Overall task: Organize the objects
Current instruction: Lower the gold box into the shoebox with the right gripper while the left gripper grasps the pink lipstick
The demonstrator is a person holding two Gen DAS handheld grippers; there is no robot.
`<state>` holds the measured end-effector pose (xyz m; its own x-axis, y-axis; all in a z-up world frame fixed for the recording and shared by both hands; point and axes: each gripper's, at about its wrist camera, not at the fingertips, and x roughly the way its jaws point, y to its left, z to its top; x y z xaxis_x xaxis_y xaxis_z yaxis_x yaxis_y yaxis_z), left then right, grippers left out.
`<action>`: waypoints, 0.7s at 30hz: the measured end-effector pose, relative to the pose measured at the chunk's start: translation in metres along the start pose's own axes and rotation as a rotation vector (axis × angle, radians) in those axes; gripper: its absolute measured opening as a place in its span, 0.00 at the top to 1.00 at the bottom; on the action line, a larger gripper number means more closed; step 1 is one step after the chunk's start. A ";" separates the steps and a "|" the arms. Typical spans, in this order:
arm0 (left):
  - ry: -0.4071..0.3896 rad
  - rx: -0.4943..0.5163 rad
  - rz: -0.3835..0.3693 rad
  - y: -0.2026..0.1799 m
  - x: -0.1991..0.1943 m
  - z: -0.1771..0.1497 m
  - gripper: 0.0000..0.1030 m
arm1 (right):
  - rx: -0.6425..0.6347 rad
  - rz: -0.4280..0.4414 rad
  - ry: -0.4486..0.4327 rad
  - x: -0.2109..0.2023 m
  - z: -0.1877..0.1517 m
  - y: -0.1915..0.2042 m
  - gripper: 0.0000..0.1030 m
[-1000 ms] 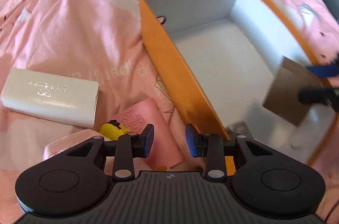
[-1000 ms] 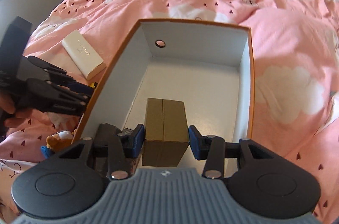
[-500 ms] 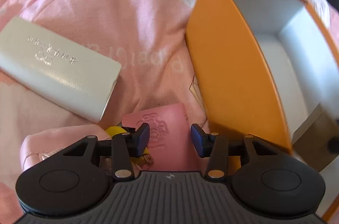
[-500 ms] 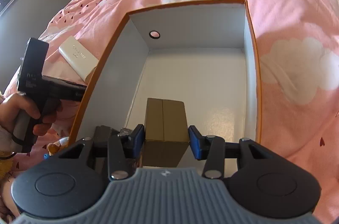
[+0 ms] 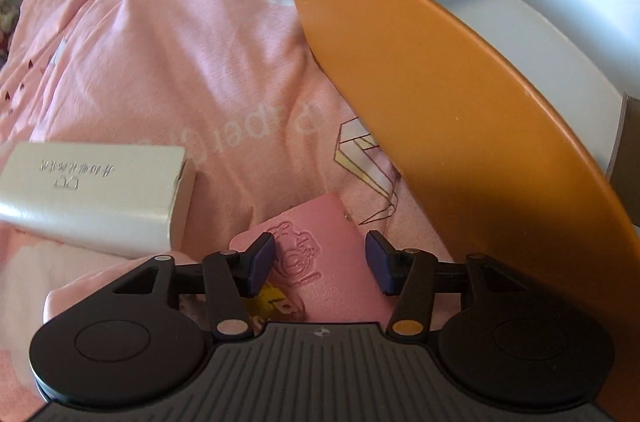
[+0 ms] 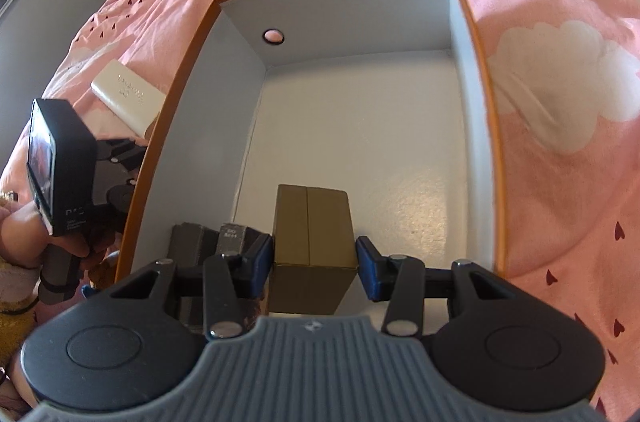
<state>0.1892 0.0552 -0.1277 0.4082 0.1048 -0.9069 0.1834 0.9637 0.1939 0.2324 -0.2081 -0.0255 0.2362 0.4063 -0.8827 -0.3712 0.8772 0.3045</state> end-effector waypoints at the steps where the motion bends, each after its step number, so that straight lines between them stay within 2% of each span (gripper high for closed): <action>1: 0.010 0.032 0.007 -0.002 0.001 -0.002 0.36 | 0.004 -0.004 0.003 0.001 -0.002 0.000 0.54; 3: 0.015 0.077 -0.018 -0.002 -0.002 -0.005 0.30 | 0.008 -0.013 0.001 -0.001 -0.005 -0.003 0.54; 4: 0.033 0.090 -0.048 0.000 -0.003 -0.005 0.20 | 0.014 -0.014 0.001 -0.002 -0.007 -0.006 0.54; 5: 0.052 0.092 -0.070 0.003 -0.005 -0.007 0.16 | 0.018 -0.004 0.003 -0.003 -0.008 -0.007 0.54; 7: 0.055 0.094 -0.024 -0.002 -0.004 -0.010 0.19 | 0.045 0.015 0.022 -0.001 -0.006 -0.008 0.54; 9: 0.040 0.157 0.058 -0.014 0.003 -0.017 0.15 | 0.055 0.029 0.029 0.001 -0.004 -0.007 0.54; 10: 0.030 0.166 0.079 -0.015 0.005 -0.020 0.12 | 0.046 0.024 0.030 0.003 -0.002 -0.006 0.54; 12: 0.024 0.165 0.084 -0.012 0.004 -0.024 0.11 | 0.038 0.003 0.030 0.004 -0.002 -0.004 0.54; 15: 0.010 0.152 0.066 -0.013 -0.002 -0.022 0.17 | 0.047 -0.003 0.032 0.009 -0.006 -0.003 0.54; 17: 0.012 0.135 0.036 -0.004 -0.011 -0.023 0.30 | 0.044 -0.005 0.032 0.009 -0.010 -0.001 0.54; 21: 0.023 0.086 -0.030 0.002 -0.026 -0.012 0.45 | 0.040 -0.023 0.044 0.009 -0.015 0.002 0.54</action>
<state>0.1687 0.0571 -0.1084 0.3810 0.0825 -0.9209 0.2718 0.9420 0.1968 0.2203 -0.2070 -0.0382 0.2038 0.3750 -0.9043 -0.3297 0.8960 0.2973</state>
